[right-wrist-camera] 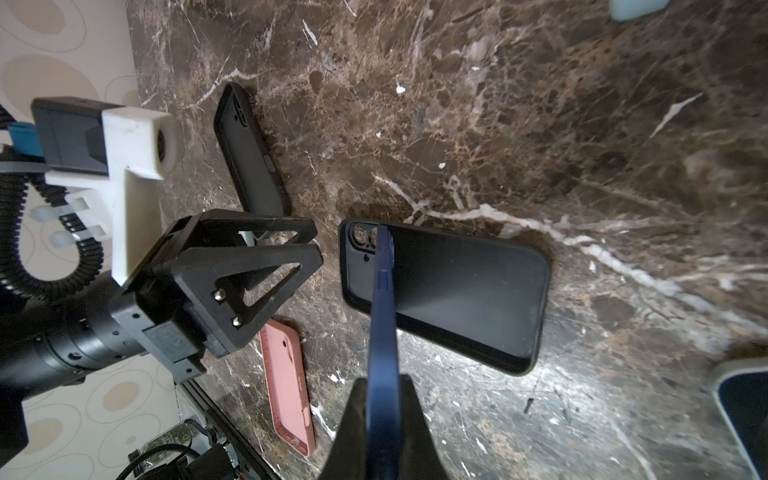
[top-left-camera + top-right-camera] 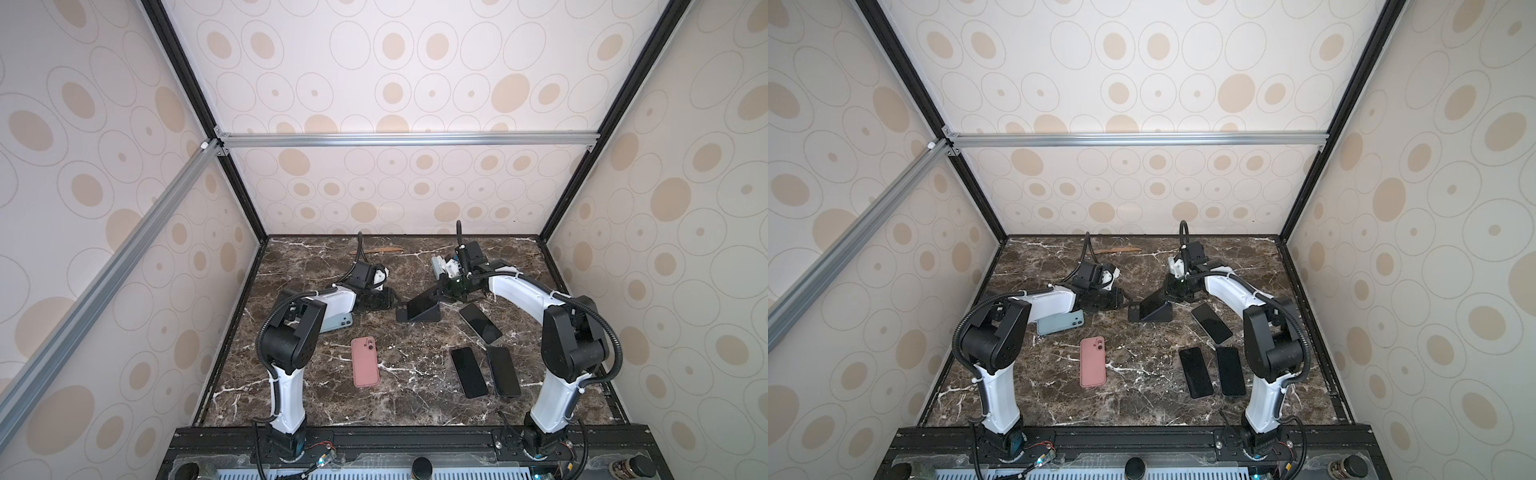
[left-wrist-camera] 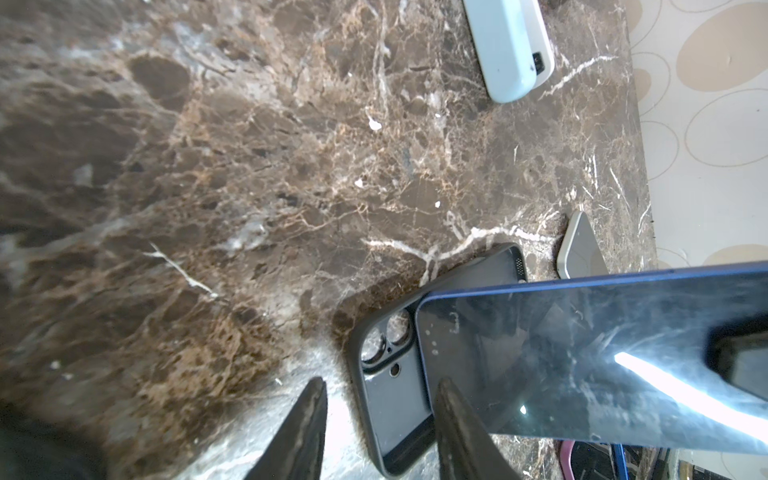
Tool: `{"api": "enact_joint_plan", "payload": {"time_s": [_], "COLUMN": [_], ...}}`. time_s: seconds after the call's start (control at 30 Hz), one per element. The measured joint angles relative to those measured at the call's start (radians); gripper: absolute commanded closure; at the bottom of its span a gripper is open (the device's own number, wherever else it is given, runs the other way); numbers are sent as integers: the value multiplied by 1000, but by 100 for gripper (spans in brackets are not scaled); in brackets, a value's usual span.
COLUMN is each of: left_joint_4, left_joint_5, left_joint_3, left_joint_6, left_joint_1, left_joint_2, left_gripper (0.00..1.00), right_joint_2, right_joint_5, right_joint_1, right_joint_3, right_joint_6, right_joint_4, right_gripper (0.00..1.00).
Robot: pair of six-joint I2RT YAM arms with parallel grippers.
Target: Put the phone into the phone case
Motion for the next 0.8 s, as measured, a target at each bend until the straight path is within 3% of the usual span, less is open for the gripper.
{"api": "enact_joint_plan", "payload": {"time_s": [0.8], "left_joint_4": [-21], "left_joint_5": [-35], "left_joint_3": [-35], "left_joint_6": [-1], "left_joint_1": [-1], "left_joint_2": [-63], "left_gripper": [58], "right_joint_2": [-12], "right_joint_5": [-26], "right_joint_1": [0], "right_joint_3": [-51], "right_joint_6": [26], "right_joint_4": [68], "right_gripper": [100]}}
